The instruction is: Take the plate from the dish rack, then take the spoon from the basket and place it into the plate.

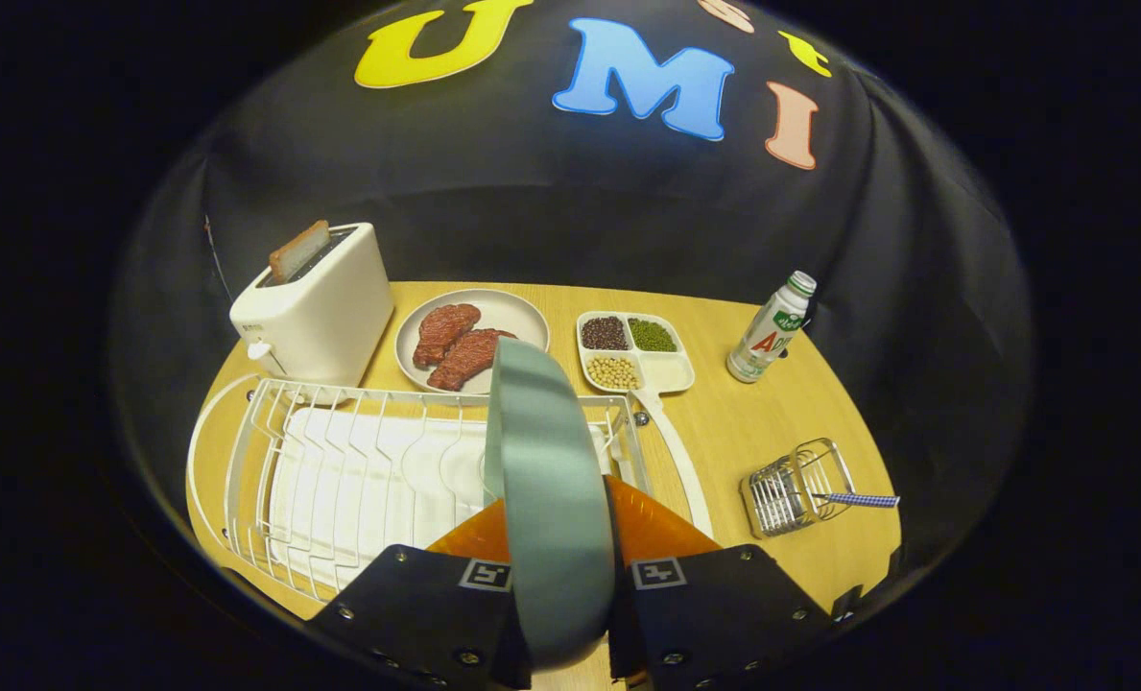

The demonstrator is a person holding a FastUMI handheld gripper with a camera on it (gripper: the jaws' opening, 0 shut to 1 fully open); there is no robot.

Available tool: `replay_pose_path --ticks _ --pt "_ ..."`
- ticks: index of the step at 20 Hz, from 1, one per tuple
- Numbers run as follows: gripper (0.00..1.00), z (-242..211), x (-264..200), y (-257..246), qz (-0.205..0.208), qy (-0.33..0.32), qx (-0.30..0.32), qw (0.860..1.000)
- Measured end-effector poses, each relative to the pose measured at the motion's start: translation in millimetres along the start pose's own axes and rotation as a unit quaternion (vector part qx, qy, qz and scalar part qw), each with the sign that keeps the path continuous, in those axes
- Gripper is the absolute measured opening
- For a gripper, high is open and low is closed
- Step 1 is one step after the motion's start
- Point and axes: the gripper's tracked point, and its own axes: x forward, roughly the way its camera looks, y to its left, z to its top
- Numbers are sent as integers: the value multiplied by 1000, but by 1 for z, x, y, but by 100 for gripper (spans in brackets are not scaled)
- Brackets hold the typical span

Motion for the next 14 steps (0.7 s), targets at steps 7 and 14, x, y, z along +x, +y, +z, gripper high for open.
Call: replay_pose_path --ticks 7,14 --pt "29 12 -18 6 -79 -14 -75 994" --pt "29 24 -45 -3 -115 -44 -121 985"
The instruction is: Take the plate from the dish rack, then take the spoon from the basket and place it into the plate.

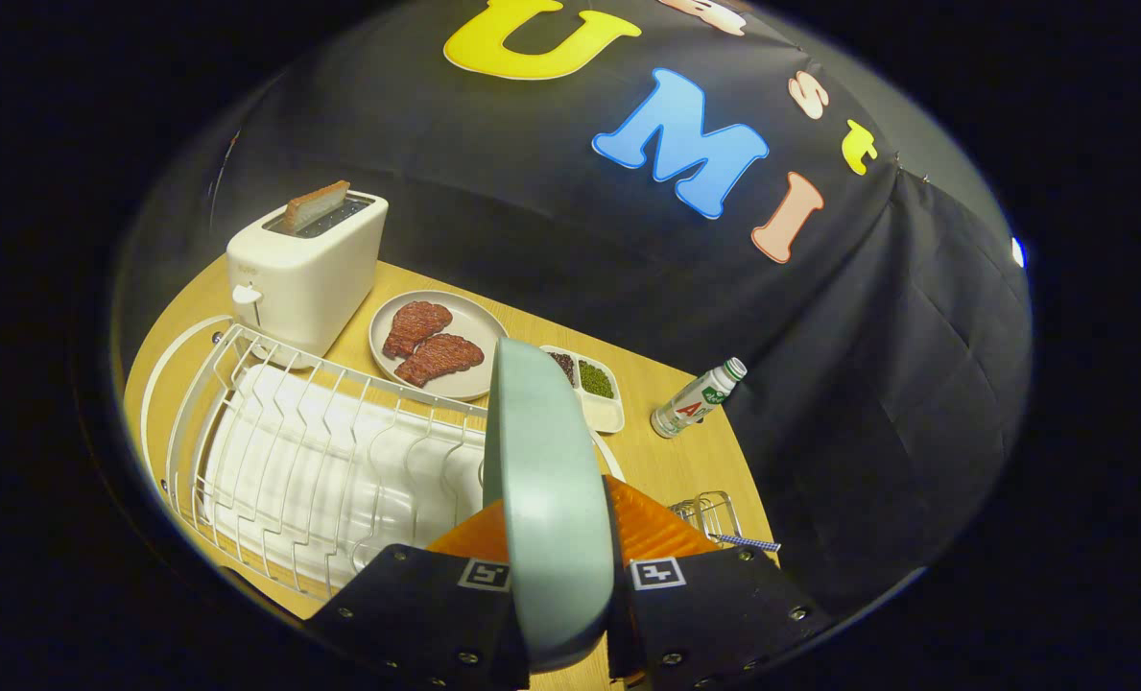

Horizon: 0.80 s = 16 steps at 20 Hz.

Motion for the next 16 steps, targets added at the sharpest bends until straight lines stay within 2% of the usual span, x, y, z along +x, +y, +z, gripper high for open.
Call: replay_pose_path --ticks 9,16 --pt "29 -21 -60 -45 -22 -21 -6 1000" --pt "29 -64 -106 -67 5 -32 -8 999"
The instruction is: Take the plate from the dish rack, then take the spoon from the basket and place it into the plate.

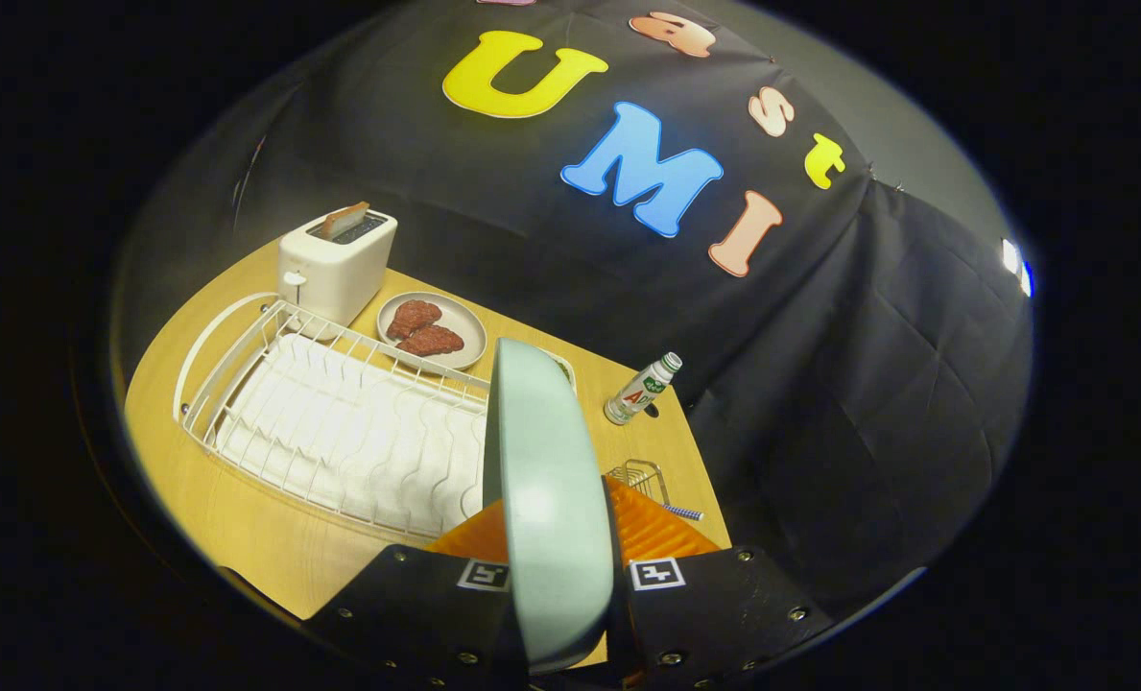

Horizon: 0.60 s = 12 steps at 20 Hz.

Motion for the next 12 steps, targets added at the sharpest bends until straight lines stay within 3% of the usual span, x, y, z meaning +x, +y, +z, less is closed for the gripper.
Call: replay_pose_path --ticks 7,12 --pt "29 -75 -19 11 62 31 11 998" --pt "29 -121 -13 37 130 61 58 988"
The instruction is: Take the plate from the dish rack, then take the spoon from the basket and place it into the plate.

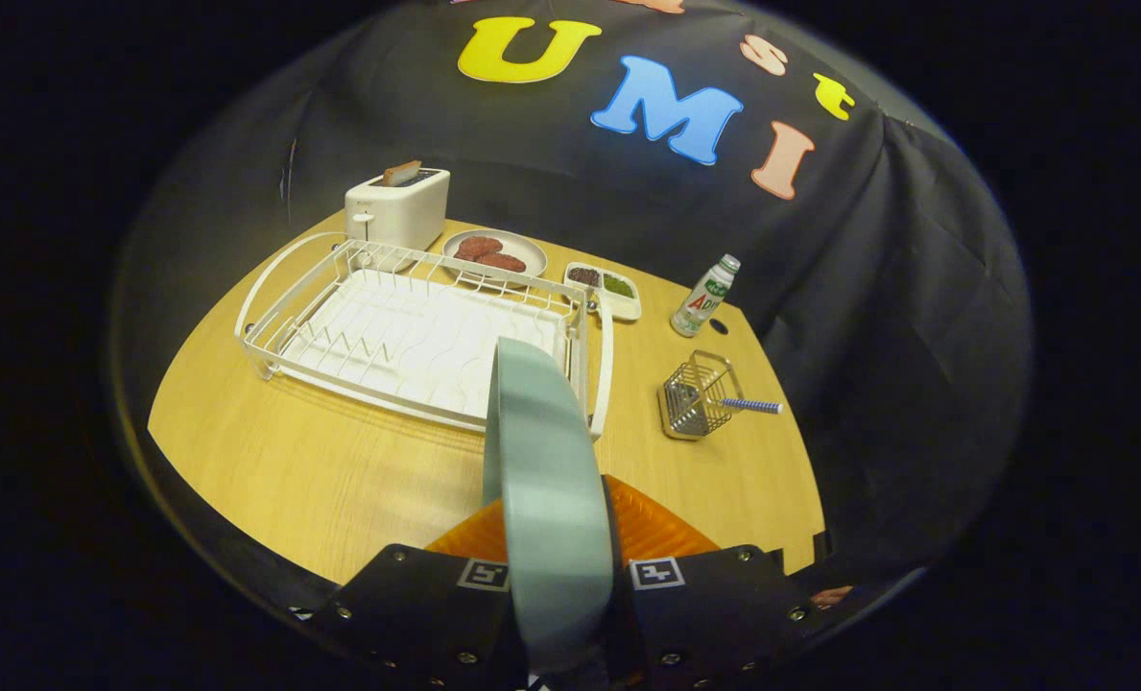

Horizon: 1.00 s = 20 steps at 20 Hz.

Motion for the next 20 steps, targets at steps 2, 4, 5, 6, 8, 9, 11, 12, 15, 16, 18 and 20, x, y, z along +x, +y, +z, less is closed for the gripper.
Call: replay_pose_path --ticks 2,4,5,6,8,9,11,12,15,16,18,20 --pt "29 -12 8 10 30 5 34 999" --pt "29 -23 16 20 60 16 67 996" --pt "29 -27 21 23 71 21 79 994" --pt "29 -30 24 26 81 24 88 992" --pt "29 -33 32 32 102 27 106 989" --pt "29 -35 35 36 112 28 118 986" --pt "29 -35 43 45 140 29 147 979" --pt "29 -34 45 51 158 30 165 973" --pt "29 -37 52 69 207 39 206 956" --pt "29 -38 55 73 222 44 219 949" --pt "29 -43 58 83 253 56 244 935" --pt "29 -49 60 89 276 70 280 917"
